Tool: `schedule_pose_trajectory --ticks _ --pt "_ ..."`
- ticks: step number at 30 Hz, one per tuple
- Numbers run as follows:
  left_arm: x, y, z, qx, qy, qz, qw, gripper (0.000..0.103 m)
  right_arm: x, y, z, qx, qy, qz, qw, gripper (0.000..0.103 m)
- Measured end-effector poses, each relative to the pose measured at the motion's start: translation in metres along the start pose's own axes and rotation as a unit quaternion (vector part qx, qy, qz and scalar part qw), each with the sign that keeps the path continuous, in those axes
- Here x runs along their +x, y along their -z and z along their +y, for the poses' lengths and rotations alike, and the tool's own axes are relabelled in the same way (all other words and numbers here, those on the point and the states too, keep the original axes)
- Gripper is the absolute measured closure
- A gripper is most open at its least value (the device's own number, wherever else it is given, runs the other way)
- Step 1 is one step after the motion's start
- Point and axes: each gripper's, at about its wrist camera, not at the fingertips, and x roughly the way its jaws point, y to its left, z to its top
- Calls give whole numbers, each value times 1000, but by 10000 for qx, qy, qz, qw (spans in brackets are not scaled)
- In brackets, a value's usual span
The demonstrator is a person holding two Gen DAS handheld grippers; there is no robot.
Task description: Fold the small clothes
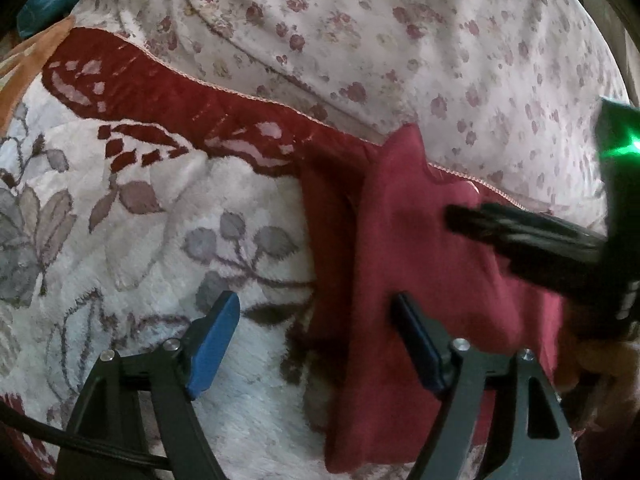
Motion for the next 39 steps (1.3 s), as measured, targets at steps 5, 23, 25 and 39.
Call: schedule_pose_trajectory --ticks 5,23,25,39 --pt "0 -2 4 -87 47 42 9999 25 50 -22 27 -189 370 213 9989 41" --pt "5 -2 17 -467 228 181 9985 16 69 -52 68 -252 -97 798 9964 28" --pt "5 -2 18 -503 238 176 9983 15 83 -52 77 -370 88 873 9955 19" --pt "11 -5 1 -476 535 12 9974 18 33 -42 49 -126 -423 100 9990 78"
